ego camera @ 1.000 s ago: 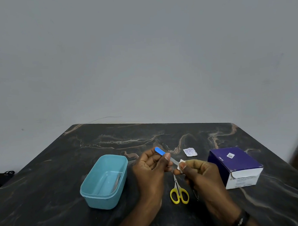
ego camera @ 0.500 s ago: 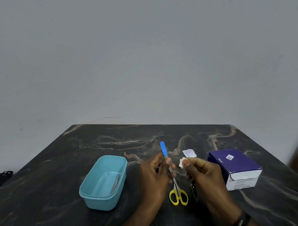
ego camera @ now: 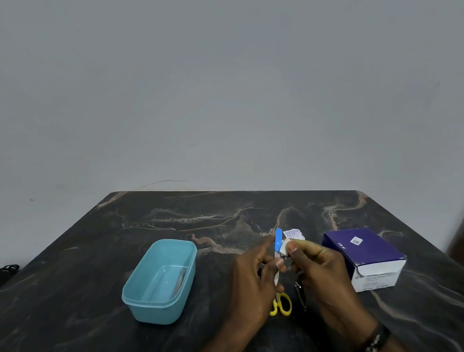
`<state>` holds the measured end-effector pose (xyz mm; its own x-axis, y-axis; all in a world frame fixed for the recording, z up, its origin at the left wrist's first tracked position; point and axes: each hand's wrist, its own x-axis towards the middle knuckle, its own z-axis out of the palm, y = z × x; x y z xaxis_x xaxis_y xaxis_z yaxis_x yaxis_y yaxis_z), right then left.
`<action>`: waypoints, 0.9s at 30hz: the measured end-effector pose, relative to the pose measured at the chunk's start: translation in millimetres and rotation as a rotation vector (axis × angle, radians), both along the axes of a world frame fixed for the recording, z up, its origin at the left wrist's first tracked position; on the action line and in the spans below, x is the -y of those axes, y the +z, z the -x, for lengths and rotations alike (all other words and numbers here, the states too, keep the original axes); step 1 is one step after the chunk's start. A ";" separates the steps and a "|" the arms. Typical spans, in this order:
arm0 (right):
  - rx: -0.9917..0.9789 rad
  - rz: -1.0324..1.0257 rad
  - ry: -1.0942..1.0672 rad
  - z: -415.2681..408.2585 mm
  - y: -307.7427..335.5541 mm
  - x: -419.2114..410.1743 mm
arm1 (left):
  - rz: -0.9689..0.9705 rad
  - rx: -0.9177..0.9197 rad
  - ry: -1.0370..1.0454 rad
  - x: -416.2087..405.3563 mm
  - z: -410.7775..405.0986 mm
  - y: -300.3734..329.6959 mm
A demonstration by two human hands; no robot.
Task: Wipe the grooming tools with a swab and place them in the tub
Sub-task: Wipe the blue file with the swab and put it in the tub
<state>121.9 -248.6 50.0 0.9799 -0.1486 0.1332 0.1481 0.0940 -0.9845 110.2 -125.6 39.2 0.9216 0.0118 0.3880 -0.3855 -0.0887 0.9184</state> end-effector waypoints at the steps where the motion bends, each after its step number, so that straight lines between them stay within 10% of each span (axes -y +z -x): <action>1: -0.006 -0.010 -0.001 -0.5 -0.5 -0.1 | -0.008 -0.003 -0.006 0.3 -0.7 -1.0; 27: 0.003 -0.180 0.034 2.1 7.4 2.1 | -0.187 0.068 0.018 1.2 -10.2 -19.6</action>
